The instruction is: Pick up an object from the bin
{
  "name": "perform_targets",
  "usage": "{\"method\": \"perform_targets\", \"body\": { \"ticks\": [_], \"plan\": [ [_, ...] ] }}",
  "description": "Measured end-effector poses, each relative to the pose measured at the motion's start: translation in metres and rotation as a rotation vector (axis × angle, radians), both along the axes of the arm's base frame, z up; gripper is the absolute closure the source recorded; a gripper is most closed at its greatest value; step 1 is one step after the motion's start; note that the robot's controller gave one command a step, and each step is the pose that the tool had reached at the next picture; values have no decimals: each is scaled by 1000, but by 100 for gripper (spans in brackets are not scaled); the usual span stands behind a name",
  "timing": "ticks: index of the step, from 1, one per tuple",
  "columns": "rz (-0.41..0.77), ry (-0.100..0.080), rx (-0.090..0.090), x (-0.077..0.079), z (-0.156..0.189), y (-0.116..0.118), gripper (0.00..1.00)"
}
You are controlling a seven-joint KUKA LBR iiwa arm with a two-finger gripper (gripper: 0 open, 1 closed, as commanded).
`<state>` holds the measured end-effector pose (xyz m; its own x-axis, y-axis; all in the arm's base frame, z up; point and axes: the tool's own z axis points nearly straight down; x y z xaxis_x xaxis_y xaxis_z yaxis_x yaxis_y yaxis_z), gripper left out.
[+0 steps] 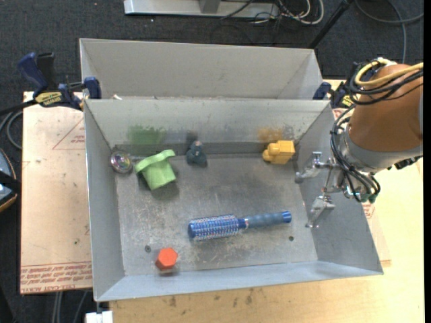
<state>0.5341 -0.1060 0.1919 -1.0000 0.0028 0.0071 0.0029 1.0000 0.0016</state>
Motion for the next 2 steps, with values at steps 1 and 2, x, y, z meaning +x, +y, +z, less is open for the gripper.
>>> {"method": "perform_targets", "body": {
  "ticks": [1,2],
  "plan": [
    [-17,-6,2,13,-113,47,0],
    [-165,-16,-7,15,-116,66,0]
  ]
}}
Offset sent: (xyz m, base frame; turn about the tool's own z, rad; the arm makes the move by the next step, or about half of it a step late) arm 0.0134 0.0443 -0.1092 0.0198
